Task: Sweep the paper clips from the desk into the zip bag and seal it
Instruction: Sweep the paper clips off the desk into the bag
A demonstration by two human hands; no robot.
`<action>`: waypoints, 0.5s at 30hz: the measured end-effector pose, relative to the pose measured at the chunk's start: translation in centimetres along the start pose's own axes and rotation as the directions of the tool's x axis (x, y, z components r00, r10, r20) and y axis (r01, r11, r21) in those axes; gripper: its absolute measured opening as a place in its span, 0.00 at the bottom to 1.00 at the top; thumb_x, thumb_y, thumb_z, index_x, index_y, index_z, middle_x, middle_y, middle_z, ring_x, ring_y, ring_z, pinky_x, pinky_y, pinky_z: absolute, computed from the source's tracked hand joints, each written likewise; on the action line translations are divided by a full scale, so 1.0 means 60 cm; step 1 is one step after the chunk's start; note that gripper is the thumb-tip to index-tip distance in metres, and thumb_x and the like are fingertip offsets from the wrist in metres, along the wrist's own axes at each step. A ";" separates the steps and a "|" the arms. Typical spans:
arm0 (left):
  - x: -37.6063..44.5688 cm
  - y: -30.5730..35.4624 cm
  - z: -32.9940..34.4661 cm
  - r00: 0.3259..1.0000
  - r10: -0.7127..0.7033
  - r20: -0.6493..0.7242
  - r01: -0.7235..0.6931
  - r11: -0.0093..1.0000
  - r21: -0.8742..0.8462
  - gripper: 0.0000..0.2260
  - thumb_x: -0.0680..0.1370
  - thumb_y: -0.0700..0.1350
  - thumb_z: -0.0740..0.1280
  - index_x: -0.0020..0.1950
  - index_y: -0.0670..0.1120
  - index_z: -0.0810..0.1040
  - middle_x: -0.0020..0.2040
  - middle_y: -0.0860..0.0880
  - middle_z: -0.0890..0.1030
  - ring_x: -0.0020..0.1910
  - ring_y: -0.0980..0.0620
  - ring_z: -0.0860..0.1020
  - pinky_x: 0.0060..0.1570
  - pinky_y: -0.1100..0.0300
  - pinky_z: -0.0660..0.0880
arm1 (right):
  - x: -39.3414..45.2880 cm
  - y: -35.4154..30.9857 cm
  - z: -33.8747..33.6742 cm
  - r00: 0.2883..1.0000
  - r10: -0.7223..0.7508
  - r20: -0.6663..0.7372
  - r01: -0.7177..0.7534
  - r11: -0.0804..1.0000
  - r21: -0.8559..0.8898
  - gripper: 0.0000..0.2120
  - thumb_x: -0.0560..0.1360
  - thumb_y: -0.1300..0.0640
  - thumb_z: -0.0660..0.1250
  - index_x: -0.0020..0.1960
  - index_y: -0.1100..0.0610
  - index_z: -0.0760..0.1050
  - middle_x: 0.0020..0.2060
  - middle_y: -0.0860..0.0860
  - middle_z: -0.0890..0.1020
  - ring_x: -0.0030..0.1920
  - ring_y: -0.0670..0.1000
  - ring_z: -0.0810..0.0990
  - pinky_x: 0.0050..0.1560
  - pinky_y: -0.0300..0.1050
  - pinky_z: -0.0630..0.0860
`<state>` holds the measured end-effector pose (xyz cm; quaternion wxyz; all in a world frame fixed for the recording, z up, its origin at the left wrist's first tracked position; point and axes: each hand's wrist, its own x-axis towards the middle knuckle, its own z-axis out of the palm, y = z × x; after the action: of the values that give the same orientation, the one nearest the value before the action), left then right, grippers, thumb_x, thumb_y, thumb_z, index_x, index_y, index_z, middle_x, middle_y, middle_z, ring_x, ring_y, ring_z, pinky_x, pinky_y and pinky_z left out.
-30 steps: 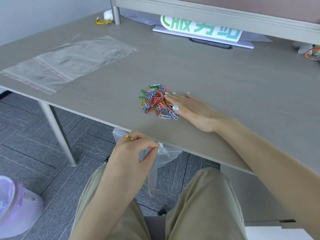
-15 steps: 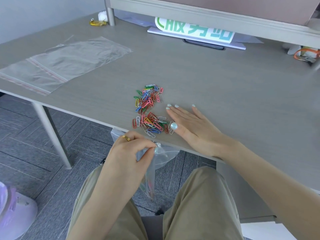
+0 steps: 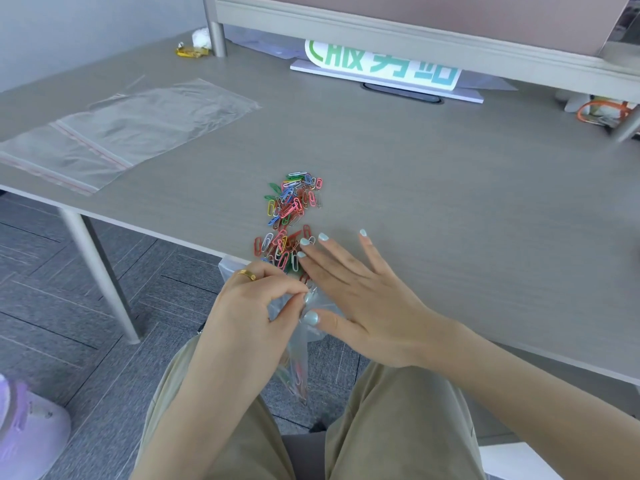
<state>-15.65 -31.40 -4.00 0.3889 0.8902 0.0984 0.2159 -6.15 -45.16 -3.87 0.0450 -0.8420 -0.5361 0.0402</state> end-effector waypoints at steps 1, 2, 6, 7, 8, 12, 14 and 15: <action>-0.001 -0.002 -0.001 1.000 -0.003 0.001 0.003 1.000 0.002 0.06 0.68 0.46 0.63 0.38 0.48 0.80 0.40 0.57 0.76 0.42 0.57 0.72 0.43 0.76 0.64 | -0.001 -0.002 -0.001 1.000 -0.008 0.005 0.008 1.000 0.006 0.41 0.69 0.32 0.30 0.75 0.54 0.42 0.75 0.45 0.42 0.73 0.43 0.33 0.69 0.53 0.27; -0.001 -0.004 -0.001 1.000 -0.006 0.002 0.006 1.000 0.002 0.06 0.68 0.46 0.63 0.38 0.49 0.80 0.40 0.57 0.76 0.42 0.58 0.72 0.42 0.77 0.64 | -0.001 -0.002 -0.003 1.000 -0.009 0.015 0.008 1.000 0.025 0.40 0.69 0.32 0.31 0.75 0.53 0.40 0.74 0.44 0.40 0.72 0.42 0.32 0.69 0.52 0.26; -0.001 -0.012 0.001 1.000 -0.024 -0.002 0.024 1.000 0.006 0.07 0.67 0.46 0.64 0.39 0.49 0.81 0.40 0.56 0.77 0.45 0.62 0.71 0.43 0.78 0.63 | 0.021 0.022 -0.015 0.997 0.056 0.055 -0.062 0.990 0.125 0.39 0.68 0.33 0.31 0.74 0.51 0.37 0.72 0.41 0.36 0.71 0.39 0.30 0.70 0.49 0.26; -0.001 -0.014 0.001 1.000 -0.029 -0.004 0.029 1.000 0.008 0.06 0.68 0.46 0.64 0.39 0.48 0.81 0.40 0.56 0.77 0.46 0.62 0.71 0.43 0.79 0.63 | 0.030 0.032 -0.016 0.995 0.079 0.058 -0.087 0.985 0.149 0.39 0.68 0.32 0.30 0.74 0.51 0.37 0.73 0.41 0.36 0.71 0.39 0.30 0.70 0.50 0.26; 0.000 -0.017 0.000 0.999 -0.033 -0.006 0.033 0.999 0.008 0.05 0.69 0.45 0.66 0.39 0.47 0.81 0.41 0.57 0.77 0.46 0.62 0.71 0.43 0.79 0.63 | 0.040 0.040 -0.017 0.993 0.099 0.061 -0.108 0.981 0.161 0.40 0.67 0.32 0.29 0.74 0.51 0.37 0.74 0.42 0.37 0.71 0.39 0.30 0.70 0.50 0.26; 0.002 -0.024 -0.004 1.000 -0.028 -0.014 0.028 1.000 0.013 0.02 0.70 0.40 0.69 0.39 0.46 0.81 0.41 0.56 0.77 0.46 0.62 0.70 0.43 0.79 0.63 | 0.057 0.049 -0.016 0.991 0.107 0.078 -0.115 0.988 0.105 0.41 0.67 0.32 0.29 0.75 0.52 0.39 0.75 0.44 0.40 0.72 0.39 0.33 0.70 0.52 0.27; 0.004 -0.028 -0.004 1.000 -0.020 -0.018 0.021 1.000 0.019 0.02 0.70 0.40 0.69 0.39 0.45 0.81 0.40 0.56 0.76 0.45 0.64 0.70 0.43 0.80 0.62 | 0.054 0.043 -0.015 0.993 0.079 0.083 -0.087 0.992 0.088 0.41 0.67 0.32 0.30 0.75 0.52 0.39 0.75 0.44 0.41 0.72 0.39 0.33 0.70 0.54 0.27; 0.006 -0.028 -0.003 1.000 -0.021 -0.017 0.022 1.000 0.018 0.03 0.69 0.41 0.68 0.39 0.45 0.81 0.40 0.57 0.76 0.45 0.65 0.71 0.43 0.80 0.62 | 0.051 0.038 -0.015 0.995 0.063 0.083 -0.069 0.995 0.077 0.41 0.68 0.32 0.31 0.75 0.52 0.38 0.75 0.44 0.41 0.72 0.39 0.34 0.70 0.54 0.27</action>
<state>-15.45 -30.02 -5.04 0.3821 0.8908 0.1133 0.2183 -2.68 -43.41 -3.29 0.0555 -0.8545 -0.5073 0.0971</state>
